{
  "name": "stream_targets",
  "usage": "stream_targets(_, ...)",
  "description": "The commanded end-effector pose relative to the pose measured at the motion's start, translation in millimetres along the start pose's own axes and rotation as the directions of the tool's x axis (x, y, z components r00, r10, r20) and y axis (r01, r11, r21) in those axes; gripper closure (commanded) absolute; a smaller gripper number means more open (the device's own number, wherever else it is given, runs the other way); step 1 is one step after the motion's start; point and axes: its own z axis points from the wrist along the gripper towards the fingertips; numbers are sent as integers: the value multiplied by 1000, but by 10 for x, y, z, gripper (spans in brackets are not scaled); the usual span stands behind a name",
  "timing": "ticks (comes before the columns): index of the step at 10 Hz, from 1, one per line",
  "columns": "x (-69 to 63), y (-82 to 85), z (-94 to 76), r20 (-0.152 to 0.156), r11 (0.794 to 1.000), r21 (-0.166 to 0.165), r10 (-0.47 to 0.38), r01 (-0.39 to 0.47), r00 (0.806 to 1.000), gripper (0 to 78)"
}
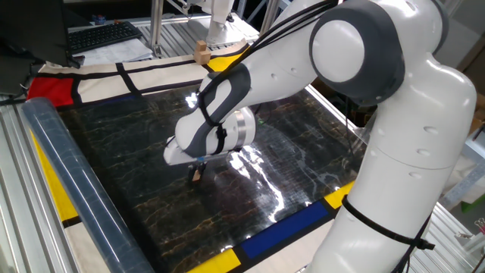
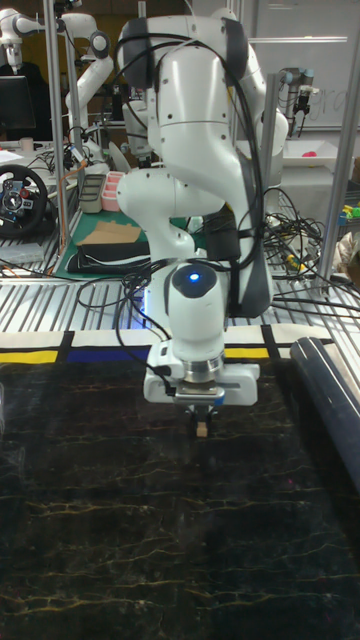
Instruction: Hold a small block with the gripper and sweep it from left to right on the table
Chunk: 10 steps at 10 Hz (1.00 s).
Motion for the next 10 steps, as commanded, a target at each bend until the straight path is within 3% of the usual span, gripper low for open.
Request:
stream_targets(1,320,280,126,-24,1000,-3,27,-27,999,764)
stream_targets(10,254,258,171,-8,998,-7,66,-66,998,764)
